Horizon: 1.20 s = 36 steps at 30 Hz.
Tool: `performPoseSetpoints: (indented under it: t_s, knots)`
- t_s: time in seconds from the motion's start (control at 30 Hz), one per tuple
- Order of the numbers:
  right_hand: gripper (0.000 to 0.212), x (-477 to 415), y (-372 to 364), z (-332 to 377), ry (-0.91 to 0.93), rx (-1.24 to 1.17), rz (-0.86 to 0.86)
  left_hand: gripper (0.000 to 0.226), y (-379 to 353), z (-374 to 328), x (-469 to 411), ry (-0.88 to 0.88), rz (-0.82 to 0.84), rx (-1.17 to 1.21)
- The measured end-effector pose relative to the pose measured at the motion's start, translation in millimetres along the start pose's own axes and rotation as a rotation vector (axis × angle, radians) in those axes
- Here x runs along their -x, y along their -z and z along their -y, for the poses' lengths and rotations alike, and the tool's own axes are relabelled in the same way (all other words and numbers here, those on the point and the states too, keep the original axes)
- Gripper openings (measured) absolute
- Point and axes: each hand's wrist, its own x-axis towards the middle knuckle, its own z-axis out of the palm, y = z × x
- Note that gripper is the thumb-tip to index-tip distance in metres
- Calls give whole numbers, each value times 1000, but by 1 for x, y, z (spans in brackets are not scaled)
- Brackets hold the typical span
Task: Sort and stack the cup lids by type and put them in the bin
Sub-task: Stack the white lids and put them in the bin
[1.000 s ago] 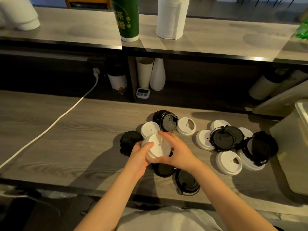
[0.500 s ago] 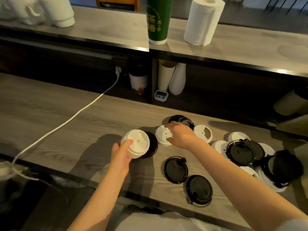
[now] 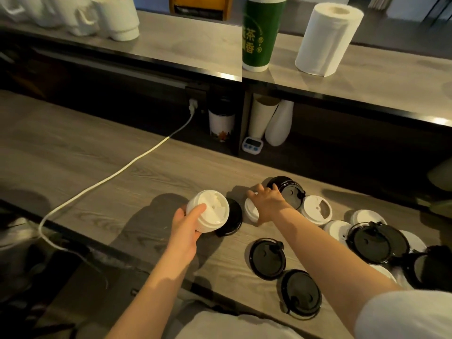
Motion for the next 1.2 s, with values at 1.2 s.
performPoseSetpoints:
  t_s: [1.2]
  knots:
    - [90,145,-40,-1,119,-1277,-600,48,-70,52,30,206,427,-186]
